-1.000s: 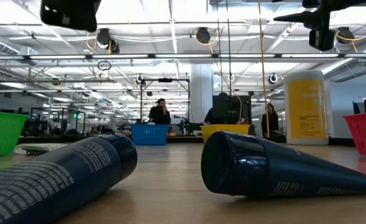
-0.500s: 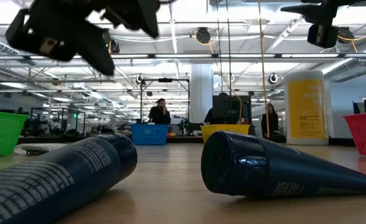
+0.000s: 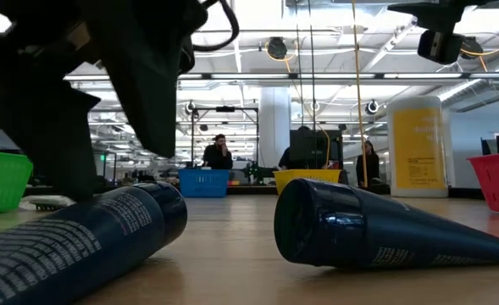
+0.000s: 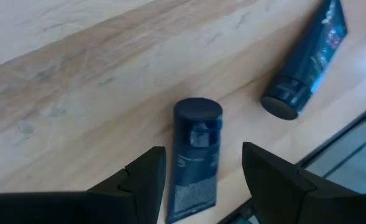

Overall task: Pick & Place Travel size toiletries
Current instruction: Put the blue shave cream into the blue bin

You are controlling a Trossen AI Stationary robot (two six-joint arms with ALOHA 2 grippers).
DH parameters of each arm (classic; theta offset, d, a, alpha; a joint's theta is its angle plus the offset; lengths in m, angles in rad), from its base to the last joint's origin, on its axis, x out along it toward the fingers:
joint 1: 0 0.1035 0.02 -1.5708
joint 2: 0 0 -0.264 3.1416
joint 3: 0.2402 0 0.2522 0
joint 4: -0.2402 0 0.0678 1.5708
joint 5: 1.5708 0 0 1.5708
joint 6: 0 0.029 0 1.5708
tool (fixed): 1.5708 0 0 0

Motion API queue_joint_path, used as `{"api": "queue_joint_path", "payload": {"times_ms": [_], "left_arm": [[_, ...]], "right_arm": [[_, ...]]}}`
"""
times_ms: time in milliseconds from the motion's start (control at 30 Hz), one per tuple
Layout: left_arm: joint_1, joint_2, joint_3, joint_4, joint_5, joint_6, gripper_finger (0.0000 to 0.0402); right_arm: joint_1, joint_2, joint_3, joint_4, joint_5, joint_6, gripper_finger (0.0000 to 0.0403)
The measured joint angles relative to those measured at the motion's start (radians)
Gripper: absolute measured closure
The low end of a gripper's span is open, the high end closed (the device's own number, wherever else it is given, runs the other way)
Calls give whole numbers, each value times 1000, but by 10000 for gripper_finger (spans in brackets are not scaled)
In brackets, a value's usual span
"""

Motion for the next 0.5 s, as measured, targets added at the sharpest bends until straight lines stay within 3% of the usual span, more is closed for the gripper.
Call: {"api": "queue_joint_path", "payload": {"times_ms": [500], "left_arm": [[2,66,1,26,13,-9,195]], "right_arm": [[0,0,0,2,1,0,273]]}}
